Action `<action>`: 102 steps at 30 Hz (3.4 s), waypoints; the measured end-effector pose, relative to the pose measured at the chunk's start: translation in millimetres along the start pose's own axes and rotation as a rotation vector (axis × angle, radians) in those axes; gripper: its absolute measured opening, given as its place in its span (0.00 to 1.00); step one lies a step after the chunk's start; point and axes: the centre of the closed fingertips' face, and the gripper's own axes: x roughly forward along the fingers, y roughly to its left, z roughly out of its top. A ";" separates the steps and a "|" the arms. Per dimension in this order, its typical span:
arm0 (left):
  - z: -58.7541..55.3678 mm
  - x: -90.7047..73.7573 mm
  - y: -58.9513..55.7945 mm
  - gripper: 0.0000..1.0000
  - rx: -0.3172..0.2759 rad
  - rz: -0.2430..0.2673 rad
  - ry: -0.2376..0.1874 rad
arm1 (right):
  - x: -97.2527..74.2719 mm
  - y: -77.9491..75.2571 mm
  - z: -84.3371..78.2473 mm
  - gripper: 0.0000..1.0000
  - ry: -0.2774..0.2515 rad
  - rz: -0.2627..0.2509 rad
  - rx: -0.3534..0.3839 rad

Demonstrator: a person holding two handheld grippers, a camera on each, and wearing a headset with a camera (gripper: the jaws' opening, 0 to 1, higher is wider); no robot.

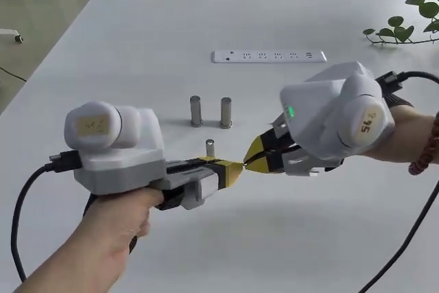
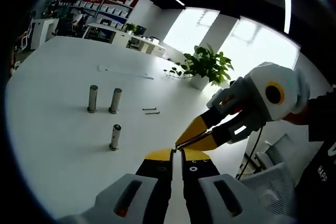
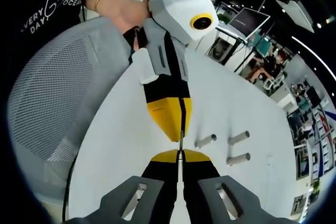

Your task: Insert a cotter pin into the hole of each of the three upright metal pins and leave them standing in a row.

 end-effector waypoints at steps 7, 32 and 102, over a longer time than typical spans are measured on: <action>-1.8 -0.5 1.0 0.01 -0.034 -0.008 -0.004 | 0.9 3.5 3.7 0.00 -0.003 0.003 -0.020; -4.9 -4.3 3.5 0.00 0.134 -0.029 0.013 | 4.6 4.3 10.5 0.00 -0.074 0.000 0.089; -20.9 -16.3 -8.7 0.10 0.481 -0.199 0.048 | 0.5 41.0 7.3 0.00 -0.114 0.247 0.370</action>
